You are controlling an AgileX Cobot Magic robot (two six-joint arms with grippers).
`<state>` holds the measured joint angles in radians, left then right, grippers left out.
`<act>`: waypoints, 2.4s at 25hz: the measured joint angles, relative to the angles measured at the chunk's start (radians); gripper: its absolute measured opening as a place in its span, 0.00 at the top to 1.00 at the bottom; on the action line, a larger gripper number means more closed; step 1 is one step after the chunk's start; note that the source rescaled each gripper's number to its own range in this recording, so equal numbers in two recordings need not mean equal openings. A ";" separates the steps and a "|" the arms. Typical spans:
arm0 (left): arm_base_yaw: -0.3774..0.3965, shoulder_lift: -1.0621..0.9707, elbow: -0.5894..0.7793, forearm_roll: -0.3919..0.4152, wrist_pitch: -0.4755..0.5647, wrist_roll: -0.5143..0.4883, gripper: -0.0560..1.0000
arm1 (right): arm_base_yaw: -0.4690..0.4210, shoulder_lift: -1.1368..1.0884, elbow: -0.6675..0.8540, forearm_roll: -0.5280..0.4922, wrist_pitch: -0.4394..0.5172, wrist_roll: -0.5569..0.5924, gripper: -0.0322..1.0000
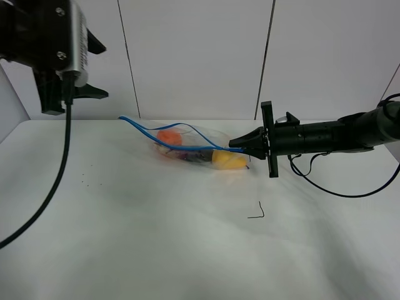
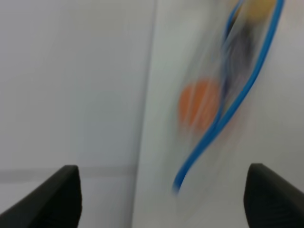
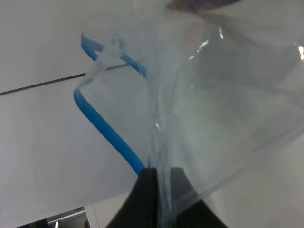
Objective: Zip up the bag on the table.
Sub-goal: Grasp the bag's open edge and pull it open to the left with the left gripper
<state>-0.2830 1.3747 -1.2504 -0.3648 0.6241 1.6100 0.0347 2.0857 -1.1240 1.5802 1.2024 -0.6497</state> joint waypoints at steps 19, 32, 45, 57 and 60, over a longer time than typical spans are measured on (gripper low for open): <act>-0.366 0.223 0.073 -0.014 -0.320 -0.176 0.08 | 0.000 0.000 0.000 0.001 0.000 0.000 0.96; -0.463 0.365 0.278 -0.020 -0.857 -0.180 0.12 | 0.000 0.000 0.000 0.003 0.000 0.000 0.96; -0.533 0.539 0.278 -0.019 -1.210 -0.180 0.12 | 0.000 0.000 0.000 0.004 0.000 0.000 0.96; -0.533 0.561 0.279 -0.013 -1.230 -0.180 0.50 | 0.000 0.000 0.000 0.004 0.000 0.000 0.96; -0.533 0.561 0.279 -0.010 -1.230 -0.180 0.52 | 0.000 0.000 0.000 0.004 0.000 0.000 0.96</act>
<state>-0.8158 1.9353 -0.9718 -0.3747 -0.6063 1.4297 0.0347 2.0857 -1.1240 1.5837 1.2024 -0.6497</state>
